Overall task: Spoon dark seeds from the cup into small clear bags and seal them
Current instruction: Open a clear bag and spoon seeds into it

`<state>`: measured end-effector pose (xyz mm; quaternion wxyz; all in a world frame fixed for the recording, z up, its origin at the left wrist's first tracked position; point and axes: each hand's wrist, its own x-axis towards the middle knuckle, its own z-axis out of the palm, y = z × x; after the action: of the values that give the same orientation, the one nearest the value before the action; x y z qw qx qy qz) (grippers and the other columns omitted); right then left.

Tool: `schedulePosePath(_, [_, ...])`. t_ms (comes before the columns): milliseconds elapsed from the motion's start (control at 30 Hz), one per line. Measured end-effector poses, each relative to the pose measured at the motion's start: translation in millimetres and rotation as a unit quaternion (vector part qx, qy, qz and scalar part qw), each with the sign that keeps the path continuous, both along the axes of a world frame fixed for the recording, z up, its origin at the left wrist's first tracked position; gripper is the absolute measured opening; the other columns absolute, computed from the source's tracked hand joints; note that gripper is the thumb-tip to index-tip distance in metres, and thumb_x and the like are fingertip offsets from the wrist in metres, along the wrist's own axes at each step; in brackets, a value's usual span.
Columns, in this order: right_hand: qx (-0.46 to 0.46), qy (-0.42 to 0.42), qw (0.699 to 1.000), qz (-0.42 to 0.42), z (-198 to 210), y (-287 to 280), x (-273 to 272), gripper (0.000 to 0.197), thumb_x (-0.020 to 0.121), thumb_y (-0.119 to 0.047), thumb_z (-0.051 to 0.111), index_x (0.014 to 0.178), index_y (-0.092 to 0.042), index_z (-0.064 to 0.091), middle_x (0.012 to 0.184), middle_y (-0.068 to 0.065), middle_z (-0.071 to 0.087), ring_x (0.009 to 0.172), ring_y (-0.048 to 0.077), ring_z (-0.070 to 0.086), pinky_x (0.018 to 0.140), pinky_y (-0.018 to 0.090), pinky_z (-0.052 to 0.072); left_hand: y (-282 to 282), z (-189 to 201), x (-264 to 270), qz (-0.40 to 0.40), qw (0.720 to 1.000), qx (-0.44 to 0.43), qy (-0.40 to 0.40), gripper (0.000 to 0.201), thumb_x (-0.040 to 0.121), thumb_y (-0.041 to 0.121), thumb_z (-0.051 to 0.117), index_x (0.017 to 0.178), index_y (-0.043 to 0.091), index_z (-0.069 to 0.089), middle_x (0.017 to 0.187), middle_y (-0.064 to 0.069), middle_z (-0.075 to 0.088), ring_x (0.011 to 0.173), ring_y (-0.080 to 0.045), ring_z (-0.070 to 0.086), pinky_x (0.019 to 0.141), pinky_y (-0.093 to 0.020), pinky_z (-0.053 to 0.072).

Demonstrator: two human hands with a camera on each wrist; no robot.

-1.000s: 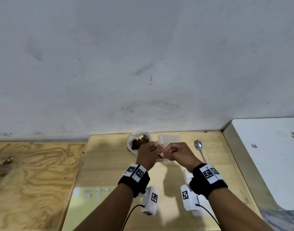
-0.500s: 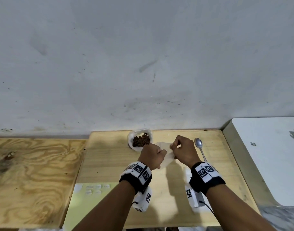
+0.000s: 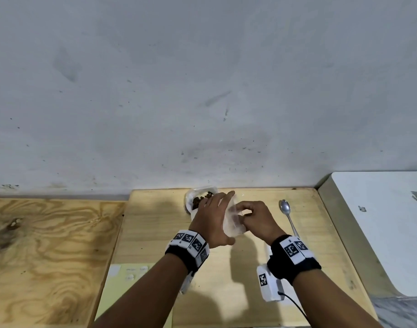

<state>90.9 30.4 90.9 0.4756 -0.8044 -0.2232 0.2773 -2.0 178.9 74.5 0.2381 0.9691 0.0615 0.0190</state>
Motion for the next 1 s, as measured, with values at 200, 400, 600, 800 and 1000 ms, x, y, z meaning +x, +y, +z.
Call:
schedulePosePath(200, [-0.068,-0.035,0.996,0.044,7,10,-7,0.031,0.066,-0.028,0.091,0.074,-0.042,0.064,0.087,-0.012,0.067,0.058,-0.004,0.056,0.054,0.022,0.045,15,-3,-15,-0.054,0.997,-0.048,-0.005,0.125,0.054,0.051,0.087,0.153,0.028,0.014,0.153,0.004,0.025,0.14,-0.014,0.025,0.116,-0.035,0.027])
schedulePosePath(400, [-0.081,-0.005,0.996,0.046,-1,23,-15,0.025,0.066,-0.037,0.09,0.082,-0.028,0.074,0.09,-0.001,0.07,0.059,0.002,0.057,0.057,0.025,0.047,29,-6,-19,-0.038,0.996,-0.086,-0.003,0.111,0.062,0.05,0.082,0.152,0.024,0.023,0.152,0.006,0.03,0.14,-0.012,0.026,0.115,-0.038,0.03])
schedulePosePath(600, [-0.102,0.012,0.993,0.055,-9,20,-20,0.024,0.071,0.002,0.07,0.09,-0.012,0.074,0.087,0.005,0.069,0.063,0.016,0.063,0.048,0.027,0.05,27,-8,-18,-0.076,0.993,-0.091,0.006,0.111,0.06,0.041,0.083,0.152,0.023,0.024,0.148,0.006,0.031,0.136,-0.011,0.031,0.108,-0.029,0.037])
schedulePosePath(800, [-0.147,-0.041,0.988,0.039,-30,10,-9,0.022,0.06,-0.019,0.055,0.076,-0.021,0.069,0.076,-0.004,0.07,0.076,0.019,0.066,0.071,0.041,0.057,15,-18,-3,-0.064,0.993,-0.102,0.014,0.107,0.061,0.034,0.083,0.151,0.019,0.026,0.144,0.003,0.036,0.131,-0.012,0.037,0.105,-0.027,0.041])
schedulePosePath(1000, [-0.047,0.083,0.994,-0.05,-34,-26,31,0.007,0.084,-0.018,0.076,0.086,-0.024,0.078,0.078,-0.01,0.071,0.05,0.01,0.057,0.043,0.022,0.041,1,-45,33,0.007,0.989,-0.13,0.065,0.104,0.057,0.052,0.082,0.144,0.014,0.039,0.135,0.007,0.047,0.128,-0.015,0.045,0.106,-0.032,0.04])
